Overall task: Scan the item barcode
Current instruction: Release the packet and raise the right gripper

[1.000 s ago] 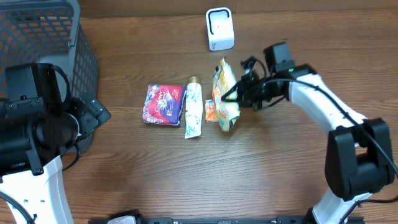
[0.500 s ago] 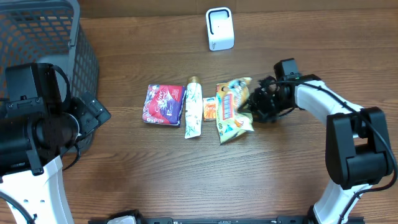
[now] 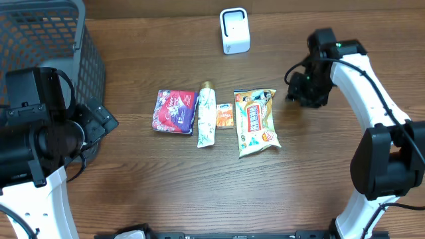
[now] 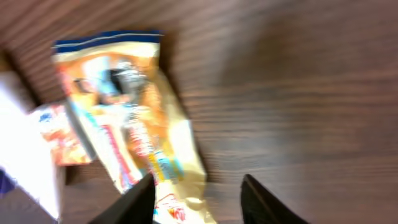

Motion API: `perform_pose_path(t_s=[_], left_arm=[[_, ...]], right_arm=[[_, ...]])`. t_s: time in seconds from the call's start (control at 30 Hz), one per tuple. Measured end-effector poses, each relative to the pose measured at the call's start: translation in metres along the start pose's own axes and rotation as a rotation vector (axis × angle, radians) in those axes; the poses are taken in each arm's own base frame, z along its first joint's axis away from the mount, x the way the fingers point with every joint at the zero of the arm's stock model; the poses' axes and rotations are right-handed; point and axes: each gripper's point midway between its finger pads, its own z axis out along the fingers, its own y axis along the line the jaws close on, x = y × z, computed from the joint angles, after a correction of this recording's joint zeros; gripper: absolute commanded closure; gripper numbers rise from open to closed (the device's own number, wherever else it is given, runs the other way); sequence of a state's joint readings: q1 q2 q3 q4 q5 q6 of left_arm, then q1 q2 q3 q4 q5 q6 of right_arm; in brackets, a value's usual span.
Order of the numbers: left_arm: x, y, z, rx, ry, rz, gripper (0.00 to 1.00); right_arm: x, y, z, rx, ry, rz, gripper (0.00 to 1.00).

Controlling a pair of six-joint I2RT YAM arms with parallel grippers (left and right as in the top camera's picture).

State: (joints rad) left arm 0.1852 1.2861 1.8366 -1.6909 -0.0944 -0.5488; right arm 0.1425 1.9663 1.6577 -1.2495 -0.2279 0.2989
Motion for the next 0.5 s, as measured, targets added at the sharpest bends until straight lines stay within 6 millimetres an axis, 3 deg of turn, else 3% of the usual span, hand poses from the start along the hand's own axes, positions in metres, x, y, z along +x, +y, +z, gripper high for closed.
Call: perform_pose_path(t_s=[0.1,0.2,0.3,0.43,0.5], left_arm=[[0.000,0.000,0.000,0.000,0.000,0.000,0.00],[0.000,0.000,0.000,0.000,0.000,0.000,0.00],[0.000,0.000,0.000,0.000,0.000,0.000,0.00],[0.000,0.000,0.000,0.000,0.000,0.000,0.00],[0.000,0.000,0.000,0.000,0.000,0.000,0.00]], right_arm=[[0.006,0.018,0.004,-0.012,0.002,-0.073,0.80],[0.010,0.041,0.016,-0.033,-0.015,-0.156,0.83],[0.022,0.057,0.041,-0.049,-0.016,-0.207,0.88],[0.032,0.055,0.074,-0.048,-0.002,-0.204,0.90],[0.037,0.040,0.094,-0.009,0.019,-0.170,0.91]])
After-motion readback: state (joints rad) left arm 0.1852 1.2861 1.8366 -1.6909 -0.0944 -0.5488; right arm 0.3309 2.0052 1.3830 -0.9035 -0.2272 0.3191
